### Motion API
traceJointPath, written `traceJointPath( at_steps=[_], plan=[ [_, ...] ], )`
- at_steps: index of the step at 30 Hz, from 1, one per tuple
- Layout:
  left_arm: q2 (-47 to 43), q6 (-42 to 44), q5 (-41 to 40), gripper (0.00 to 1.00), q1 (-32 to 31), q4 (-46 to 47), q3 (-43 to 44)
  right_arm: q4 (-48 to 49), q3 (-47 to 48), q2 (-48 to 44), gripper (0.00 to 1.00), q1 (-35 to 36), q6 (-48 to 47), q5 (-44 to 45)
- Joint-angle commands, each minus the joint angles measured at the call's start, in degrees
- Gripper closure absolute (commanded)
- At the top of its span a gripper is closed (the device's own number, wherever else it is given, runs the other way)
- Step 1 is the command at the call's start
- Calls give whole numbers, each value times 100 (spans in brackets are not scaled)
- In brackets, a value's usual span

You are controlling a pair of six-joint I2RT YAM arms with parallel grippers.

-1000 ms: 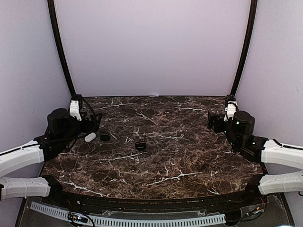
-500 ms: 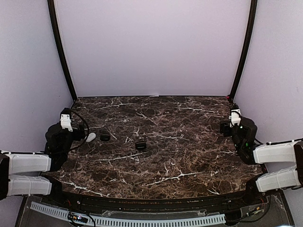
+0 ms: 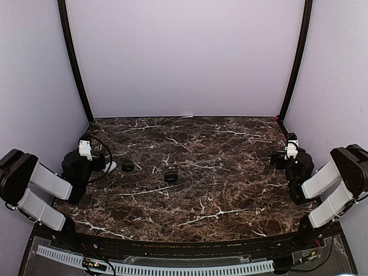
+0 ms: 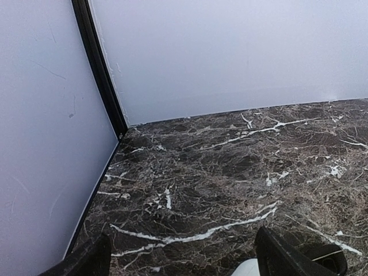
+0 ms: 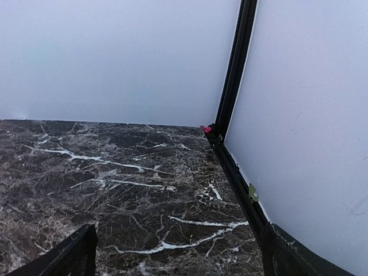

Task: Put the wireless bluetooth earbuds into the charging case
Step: Reset both arms

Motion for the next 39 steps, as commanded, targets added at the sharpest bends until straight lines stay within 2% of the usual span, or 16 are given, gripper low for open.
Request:
traceJointPath(
  at_steps=[1,3,8,10,12,14,20,23,25,27,29,31,33,39],
  plan=[
    [305,164,394,1,86,902,106,101,297,-36,1,-344,308,-653],
    [673,322,339,2,100,1492,75,-91,456,27,1,-446,361,-885],
    [628,51,540,1,289,1061,207,-471,612,77,1,-747,578,-1441],
    [601,-31,651,1,363,837,305,310,344,309,2,-907,585,-1904],
    [608,-73,758,1,412,716,376,-76,430,194,1,-902,550,-1962],
    [619,-133,842,1,487,533,472,254,357,282,1,-904,562,-1953],
    [702,-613,1370,1,963,-50,754,134,369,237,1,-895,554,-1914],
    [709,-745,1420,1,1067,304,566,224,353,260,1,-898,563,-1941],
    [952,-735,1579,1,1136,1228,251,207,357,256,1,-900,563,-1938],
    [803,-790,1662,1,1146,636,347,217,354,257,1,-907,563,-1938],
    [966,-716,1646,5,1150,1116,272,217,356,257,1,-901,557,-1938],
    [826,-780,1637,1,1150,768,310,218,354,257,1,-901,555,-1937],
    [931,-727,1636,1,1151,1080,255,218,362,257,1,-904,554,-1931],
    [895,-686,1776,1,1141,958,276,226,362,258,1,-899,552,-1930]
  ],
)
